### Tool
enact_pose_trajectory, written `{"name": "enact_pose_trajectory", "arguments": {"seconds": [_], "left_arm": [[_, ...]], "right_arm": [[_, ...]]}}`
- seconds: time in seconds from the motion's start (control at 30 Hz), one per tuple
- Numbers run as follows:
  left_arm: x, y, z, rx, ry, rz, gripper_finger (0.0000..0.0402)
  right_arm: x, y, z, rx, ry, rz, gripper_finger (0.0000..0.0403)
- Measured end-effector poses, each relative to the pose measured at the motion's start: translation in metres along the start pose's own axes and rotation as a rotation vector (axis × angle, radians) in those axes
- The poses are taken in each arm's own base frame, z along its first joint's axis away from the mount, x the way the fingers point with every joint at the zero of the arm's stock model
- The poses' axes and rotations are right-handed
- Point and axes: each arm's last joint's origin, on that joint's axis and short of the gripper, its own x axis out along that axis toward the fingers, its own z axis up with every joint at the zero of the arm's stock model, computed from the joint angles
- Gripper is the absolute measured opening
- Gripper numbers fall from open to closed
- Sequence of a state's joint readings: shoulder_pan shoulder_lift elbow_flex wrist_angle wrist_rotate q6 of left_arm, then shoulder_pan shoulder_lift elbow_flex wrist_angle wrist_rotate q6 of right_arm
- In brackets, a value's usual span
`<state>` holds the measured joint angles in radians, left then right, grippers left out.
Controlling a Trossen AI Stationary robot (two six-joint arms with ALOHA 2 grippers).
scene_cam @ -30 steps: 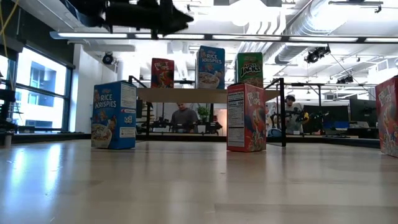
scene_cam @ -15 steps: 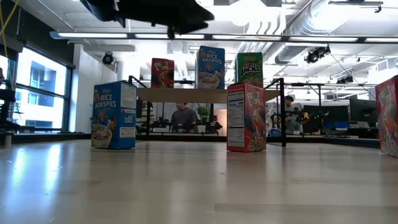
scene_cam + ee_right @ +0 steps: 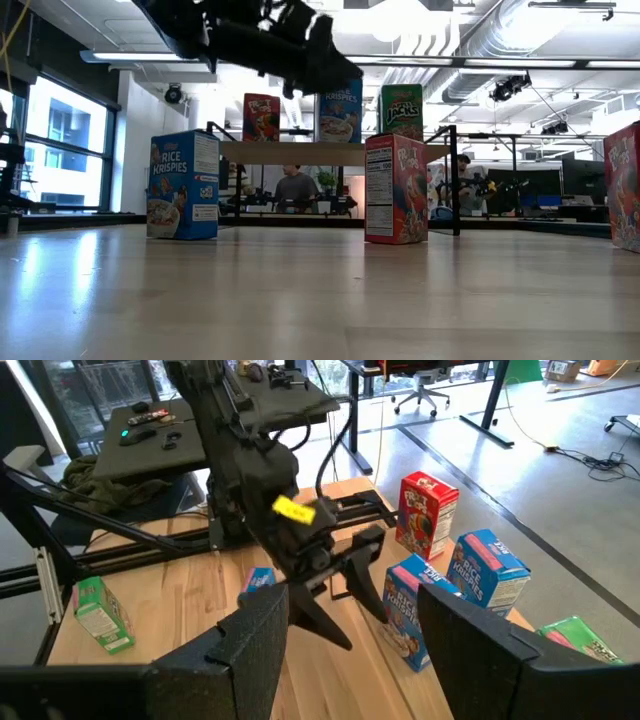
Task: Stack cereal on shelf
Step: Put the right blue cereal box on the shelf aligned with the other blue cereal box
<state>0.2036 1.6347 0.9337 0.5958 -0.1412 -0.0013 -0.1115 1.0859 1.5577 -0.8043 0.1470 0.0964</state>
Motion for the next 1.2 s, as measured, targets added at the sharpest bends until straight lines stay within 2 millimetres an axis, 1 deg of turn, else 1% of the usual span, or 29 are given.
{"name": "enact_pose_trajectory", "arguments": {"seconds": [0.23,0.4,0.7,1.2], "left_arm": [[0.01,0.007,-0.018,-0.042,0.053,0.025,0.0216],[0.014,0.013,-0.024,-0.046,0.068,0.043,0.0216],[0.015,0.026,-0.025,-0.05,0.073,0.079,0.0216],[0.015,0.037,-0.027,-0.053,0.094,0.101,0.0216]], "right_arm": [[0.0,0.0,0.0,0.0,0.0,0.0,0.0216],[0.0,0.0,0.0,0.0,0.0,0.0,0.0216],[0.0,0.0,0.0,0.0,0.0,0.0,0.0216],[0.0,0.0,0.0,0.0,0.0,0.0,0.0216]]}}
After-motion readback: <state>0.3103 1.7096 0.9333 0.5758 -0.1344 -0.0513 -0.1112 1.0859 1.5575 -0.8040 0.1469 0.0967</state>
